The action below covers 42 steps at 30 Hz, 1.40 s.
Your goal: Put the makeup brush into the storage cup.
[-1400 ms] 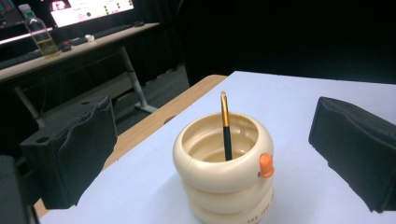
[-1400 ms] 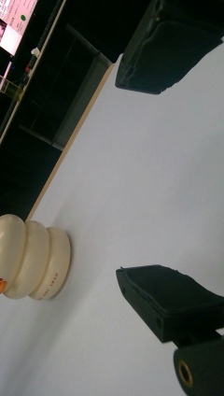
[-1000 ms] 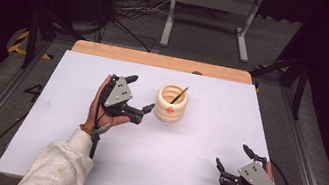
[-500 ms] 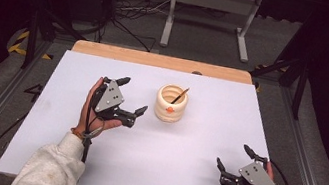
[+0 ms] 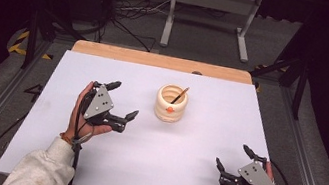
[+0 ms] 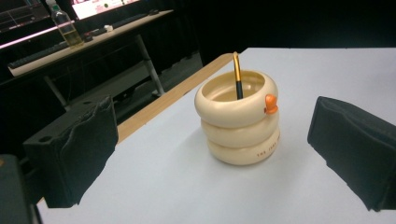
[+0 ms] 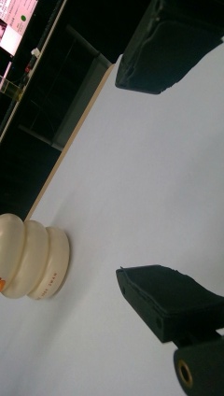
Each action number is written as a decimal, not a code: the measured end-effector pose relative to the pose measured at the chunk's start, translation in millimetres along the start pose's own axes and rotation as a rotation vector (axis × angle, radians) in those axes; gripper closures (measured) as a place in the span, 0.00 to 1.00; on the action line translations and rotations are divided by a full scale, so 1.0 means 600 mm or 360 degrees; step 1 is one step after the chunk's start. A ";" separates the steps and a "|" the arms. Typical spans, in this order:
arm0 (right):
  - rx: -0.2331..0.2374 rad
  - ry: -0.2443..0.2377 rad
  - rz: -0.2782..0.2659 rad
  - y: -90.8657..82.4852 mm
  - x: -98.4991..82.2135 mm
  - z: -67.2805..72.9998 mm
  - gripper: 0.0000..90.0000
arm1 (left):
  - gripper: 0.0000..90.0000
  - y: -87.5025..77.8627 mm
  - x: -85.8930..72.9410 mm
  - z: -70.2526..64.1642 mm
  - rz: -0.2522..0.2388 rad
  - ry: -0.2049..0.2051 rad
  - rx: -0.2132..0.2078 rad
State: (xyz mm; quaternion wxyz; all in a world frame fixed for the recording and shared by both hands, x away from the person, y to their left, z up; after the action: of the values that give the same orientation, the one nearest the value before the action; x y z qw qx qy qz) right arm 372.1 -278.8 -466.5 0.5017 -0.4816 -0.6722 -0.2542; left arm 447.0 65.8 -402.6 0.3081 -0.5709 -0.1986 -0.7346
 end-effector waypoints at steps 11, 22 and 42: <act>0.0004 -0.0002 0.0005 0.000 0.000 0.002 0.09 | 0.03 -0.031 -0.009 0.006 0.0005 -0.0001 0.0028; 0.0000 -0.0002 0.0002 0.000 0.000 0.001 0.09 | 0.04 -0.059 -0.016 0.016 0.0004 0.0026 0.0061; 0.0002 0.0000 0.0004 -0.001 0.000 0.002 0.09 | 0.06 -0.098 -0.043 0.024 0.0047 0.0035 0.0090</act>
State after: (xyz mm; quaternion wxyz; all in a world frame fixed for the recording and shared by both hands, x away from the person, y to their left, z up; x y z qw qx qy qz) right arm 371.0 -277.9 -467.0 0.5021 -0.4822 -0.6717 -0.2532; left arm 421.2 123.8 -420.1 0.3372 -0.5567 -0.2074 -0.7303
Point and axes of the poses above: each handheld gripper's, and its own axes: y roughly forward along the jaws, x roughly out of its top, z roughly to its left, the point moved 10 cm from there along y, roughly forward along the jaws, and after that the axes turned 10 degrees about -z, right-handed, at the moved point
